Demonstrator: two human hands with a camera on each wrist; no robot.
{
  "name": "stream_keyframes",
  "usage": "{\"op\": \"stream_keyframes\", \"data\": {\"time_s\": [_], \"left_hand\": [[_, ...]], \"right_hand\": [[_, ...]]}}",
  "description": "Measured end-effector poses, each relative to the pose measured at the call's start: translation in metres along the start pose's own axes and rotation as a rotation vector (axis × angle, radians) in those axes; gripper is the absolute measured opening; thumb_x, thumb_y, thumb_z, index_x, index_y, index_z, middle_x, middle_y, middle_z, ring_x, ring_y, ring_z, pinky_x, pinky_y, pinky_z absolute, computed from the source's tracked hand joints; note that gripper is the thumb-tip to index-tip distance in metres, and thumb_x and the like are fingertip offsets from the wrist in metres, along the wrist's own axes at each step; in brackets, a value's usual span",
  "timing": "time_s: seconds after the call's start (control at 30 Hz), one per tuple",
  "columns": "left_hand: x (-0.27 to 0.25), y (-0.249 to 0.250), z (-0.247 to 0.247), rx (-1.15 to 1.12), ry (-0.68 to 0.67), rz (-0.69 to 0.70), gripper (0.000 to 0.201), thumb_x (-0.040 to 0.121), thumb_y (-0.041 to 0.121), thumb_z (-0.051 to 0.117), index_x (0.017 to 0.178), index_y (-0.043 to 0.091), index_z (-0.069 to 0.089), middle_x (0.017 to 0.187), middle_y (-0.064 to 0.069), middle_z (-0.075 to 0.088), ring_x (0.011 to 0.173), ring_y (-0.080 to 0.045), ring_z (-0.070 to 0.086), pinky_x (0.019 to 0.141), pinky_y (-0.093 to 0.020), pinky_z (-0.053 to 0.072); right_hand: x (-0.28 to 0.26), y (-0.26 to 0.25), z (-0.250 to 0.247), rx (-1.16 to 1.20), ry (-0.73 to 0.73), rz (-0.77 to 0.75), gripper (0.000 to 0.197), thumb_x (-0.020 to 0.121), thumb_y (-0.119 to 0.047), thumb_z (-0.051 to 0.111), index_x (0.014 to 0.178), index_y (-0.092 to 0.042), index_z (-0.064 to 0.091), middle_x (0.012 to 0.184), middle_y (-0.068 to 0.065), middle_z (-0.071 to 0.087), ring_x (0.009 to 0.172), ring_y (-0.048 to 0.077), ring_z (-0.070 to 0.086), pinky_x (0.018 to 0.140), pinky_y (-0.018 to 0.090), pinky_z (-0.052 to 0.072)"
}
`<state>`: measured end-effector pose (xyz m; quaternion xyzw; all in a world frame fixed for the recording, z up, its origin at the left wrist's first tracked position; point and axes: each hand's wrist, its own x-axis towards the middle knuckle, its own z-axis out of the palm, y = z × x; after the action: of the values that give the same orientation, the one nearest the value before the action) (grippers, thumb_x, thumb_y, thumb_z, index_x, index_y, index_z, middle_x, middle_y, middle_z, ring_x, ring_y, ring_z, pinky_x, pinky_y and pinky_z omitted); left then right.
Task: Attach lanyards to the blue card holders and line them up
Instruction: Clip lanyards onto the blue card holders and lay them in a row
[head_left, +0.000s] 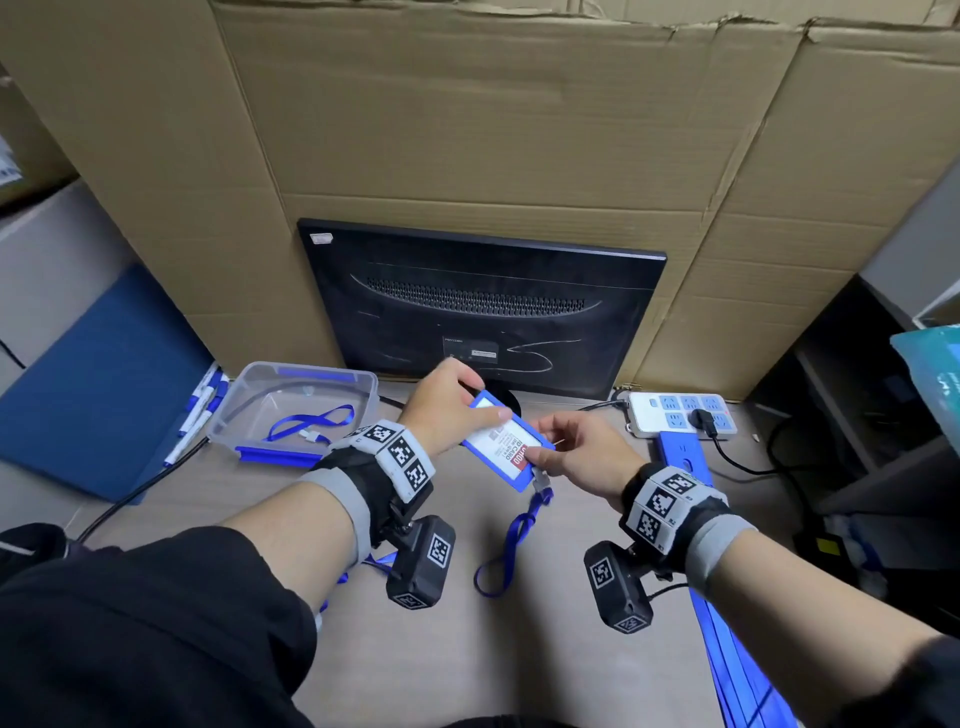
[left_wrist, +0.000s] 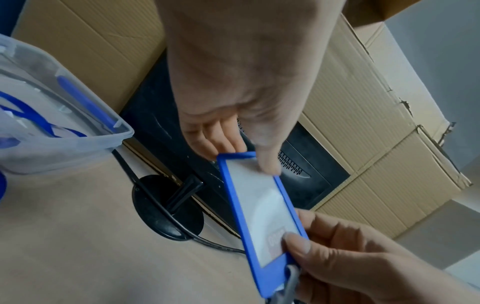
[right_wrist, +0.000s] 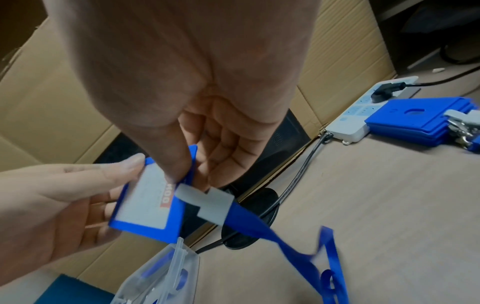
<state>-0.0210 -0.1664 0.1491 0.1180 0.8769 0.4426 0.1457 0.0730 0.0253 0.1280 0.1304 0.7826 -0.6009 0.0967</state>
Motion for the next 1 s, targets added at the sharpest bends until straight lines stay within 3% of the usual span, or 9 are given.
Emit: {"op": "stream_keyframes", "data": {"time_s": [0.17, 0.3, 0.37, 0.53, 0.63, 0.73, 0.8, 0.87, 1.0], "left_hand": [[0.005, 0.009, 0.005, -0.247, 0.076, -0.205, 0.048, 0.099, 0.048, 0.061, 0.123, 0.016, 0.036, 0.11, -0.007, 0.067, 0.103, -0.026, 0.071, 0.089, -0.044, 0.057], [-0.007, 0.018, 0.009, -0.428, -0.294, -0.291, 0.043, 0.102, 0.044, 0.06, 0.125, 0.012, 0.041, 0.114, -0.011, 0.075, 0.104, -0.026, 0.075, 0.097, -0.046, 0.058], [-0.013, 0.019, 0.012, -0.458, -0.459, -0.276, 0.029, 0.102, 0.039, 0.062, 0.108, 0.013, 0.051, 0.11, -0.019, 0.077, 0.108, -0.034, 0.075, 0.103, -0.047, 0.054], [-0.005, 0.007, 0.019, -0.121, -0.509, -0.074, 0.036, 0.09, 0.01, 0.074, 0.079, 0.019, 0.041, 0.072, -0.006, 0.068, 0.076, -0.023, 0.071, 0.066, -0.027, 0.045], [0.007, -0.002, 0.012, 0.072, -0.574, -0.053, 0.028, 0.082, 0.006, 0.08, 0.068, 0.019, 0.06, 0.062, 0.005, 0.064, 0.063, -0.013, 0.059, 0.062, -0.021, 0.044], [0.016, -0.01, 0.007, 0.265, -0.682, -0.116, 0.028, 0.084, -0.002, 0.069, 0.089, 0.023, 0.08, 0.07, 0.004, 0.065, 0.058, -0.013, 0.053, 0.058, -0.022, 0.044], [0.024, -0.014, 0.01, 0.343, -0.672, -0.169, 0.028, 0.09, -0.004, 0.06, 0.098, 0.018, 0.075, 0.079, -0.004, 0.062, 0.059, -0.017, 0.053, 0.056, -0.023, 0.046], [0.035, -0.02, 0.012, 0.438, -0.588, -0.197, 0.016, 0.095, 0.0, 0.057, 0.094, 0.012, 0.067, 0.087, -0.009, 0.065, 0.075, -0.024, 0.061, 0.07, -0.031, 0.055], [0.047, -0.032, 0.008, 0.46, -0.453, -0.274, 0.012, 0.094, 0.002, 0.05, 0.083, 0.008, 0.051, 0.071, -0.008, 0.053, 0.082, -0.029, 0.058, 0.063, -0.03, 0.044]], "right_hand": [[0.004, 0.003, 0.0, 0.234, 0.093, 0.093, 0.017, 0.093, 0.006, 0.068, 0.108, 0.012, 0.061, 0.1, 0.025, 0.074, 0.079, 0.028, 0.067, 0.069, 0.031, 0.059], [0.004, -0.001, -0.001, 0.558, 0.178, 0.09, 0.039, 0.09, 0.018, 0.063, 0.124, 0.006, 0.047, 0.112, 0.027, 0.071, 0.091, 0.035, 0.075, 0.071, 0.037, 0.065], [0.006, 0.001, -0.002, 0.599, 0.244, 0.073, 0.054, 0.089, 0.019, 0.064, 0.132, -0.002, 0.038, 0.114, 0.027, 0.072, 0.097, 0.038, 0.076, 0.074, 0.041, 0.065], [0.004, 0.007, -0.01, 0.553, 0.414, 0.054, 0.09, 0.086, 0.027, 0.055, 0.141, -0.037, 0.022, 0.11, 0.019, 0.069, 0.084, 0.03, 0.074, 0.078, 0.049, 0.064], [0.006, 0.017, -0.013, 0.475, 0.495, 0.081, 0.064, 0.088, 0.023, 0.055, 0.133, -0.022, 0.044, 0.121, 0.02, 0.059, 0.088, 0.031, 0.07, 0.079, 0.046, 0.065], [0.011, 0.03, -0.018, 0.388, 0.589, 0.15, 0.033, 0.093, 0.014, 0.057, 0.118, -0.006, 0.061, 0.121, 0.016, 0.055, 0.089, 0.027, 0.069, 0.074, 0.036, 0.065], [0.011, 0.036, -0.019, 0.336, 0.613, 0.172, 0.027, 0.095, 0.006, 0.062, 0.116, -0.01, 0.065, 0.112, 0.007, 0.054, 0.085, 0.023, 0.068, 0.076, 0.038, 0.064], [0.013, 0.043, -0.017, 0.225, 0.651, 0.201, 0.028, 0.093, -0.001, 0.067, 0.113, -0.02, 0.068, 0.109, 0.004, 0.058, 0.082, 0.02, 0.065, 0.083, 0.042, 0.063], [0.014, 0.054, -0.013, 0.1, 0.738, 0.292, 0.03, 0.081, -0.013, 0.069, 0.104, -0.032, 0.068, 0.107, 0.006, 0.07, 0.085, 0.025, 0.068, 0.088, 0.048, 0.061]]}}
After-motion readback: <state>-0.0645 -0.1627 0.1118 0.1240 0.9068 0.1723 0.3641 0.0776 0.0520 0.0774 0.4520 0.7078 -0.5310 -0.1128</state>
